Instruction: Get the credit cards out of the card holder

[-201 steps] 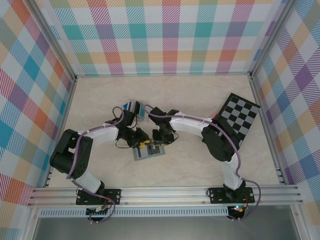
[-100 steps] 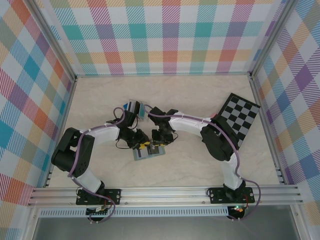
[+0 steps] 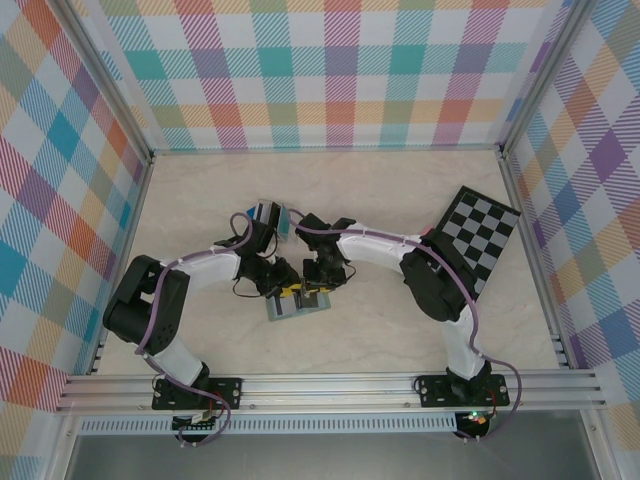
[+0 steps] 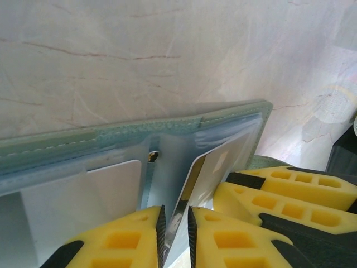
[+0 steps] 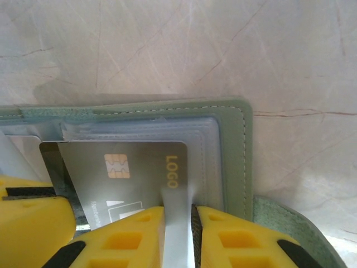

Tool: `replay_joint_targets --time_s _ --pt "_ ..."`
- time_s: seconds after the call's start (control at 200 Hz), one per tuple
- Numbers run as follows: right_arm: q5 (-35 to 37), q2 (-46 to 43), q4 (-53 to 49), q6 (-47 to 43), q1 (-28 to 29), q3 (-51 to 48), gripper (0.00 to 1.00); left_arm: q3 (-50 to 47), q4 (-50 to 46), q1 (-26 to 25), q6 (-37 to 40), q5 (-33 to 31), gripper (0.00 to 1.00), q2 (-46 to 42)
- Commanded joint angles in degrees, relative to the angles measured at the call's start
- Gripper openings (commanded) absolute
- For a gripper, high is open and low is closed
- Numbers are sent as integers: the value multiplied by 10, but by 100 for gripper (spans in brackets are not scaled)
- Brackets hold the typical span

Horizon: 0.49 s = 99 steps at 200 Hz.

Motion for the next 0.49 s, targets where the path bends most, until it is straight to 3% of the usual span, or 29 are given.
replay_joint_targets --time_s 0.0,0.49 --pt "-12 16 -16 -4 2 9 22 3 32 -9 9 27 19 7" --pt "-18 18 -12 0 2 2 21 -26 62 -9 15 44 11 -15"
